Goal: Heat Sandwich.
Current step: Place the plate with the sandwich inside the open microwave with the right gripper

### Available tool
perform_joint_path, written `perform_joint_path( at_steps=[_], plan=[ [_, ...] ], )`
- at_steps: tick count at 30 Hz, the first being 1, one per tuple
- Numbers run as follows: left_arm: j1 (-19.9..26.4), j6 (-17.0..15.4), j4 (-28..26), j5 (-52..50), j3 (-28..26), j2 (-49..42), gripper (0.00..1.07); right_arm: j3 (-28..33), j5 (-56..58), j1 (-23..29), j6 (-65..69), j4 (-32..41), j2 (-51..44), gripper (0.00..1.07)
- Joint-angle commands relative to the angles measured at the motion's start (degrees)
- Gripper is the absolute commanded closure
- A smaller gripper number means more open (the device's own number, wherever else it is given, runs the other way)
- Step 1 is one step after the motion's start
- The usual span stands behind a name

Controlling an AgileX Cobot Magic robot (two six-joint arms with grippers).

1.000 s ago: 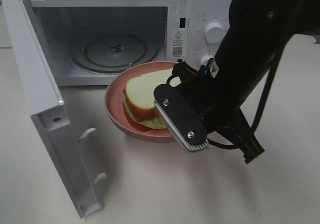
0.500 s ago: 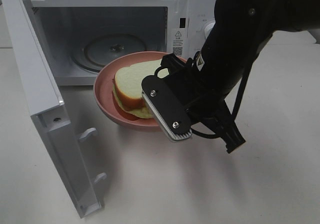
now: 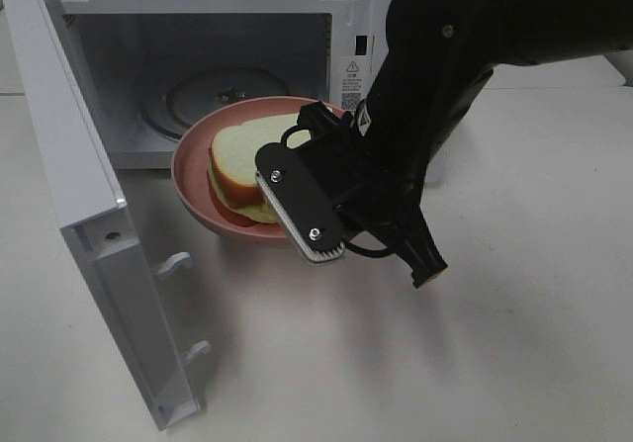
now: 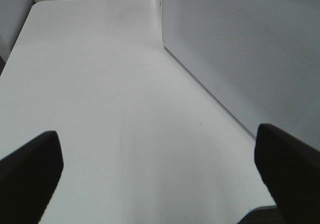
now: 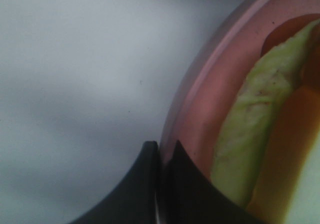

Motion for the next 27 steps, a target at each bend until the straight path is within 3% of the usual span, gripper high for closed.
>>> perform_joint_path(
  at_steps=[1,27],
  plan=[
    [0.2,0.0,-0.1,-0.6,-0.1,-1.1,0.07,-2.3,-1.0,0.2,-0.5,0.5,1.0,1.07],
    [0.2,0.0,-0.1,-0.6,-0.1,-1.1,0.07,-20.9,6.6,0.2,6.0,-2.9,13.6,1.07]
  ],
)
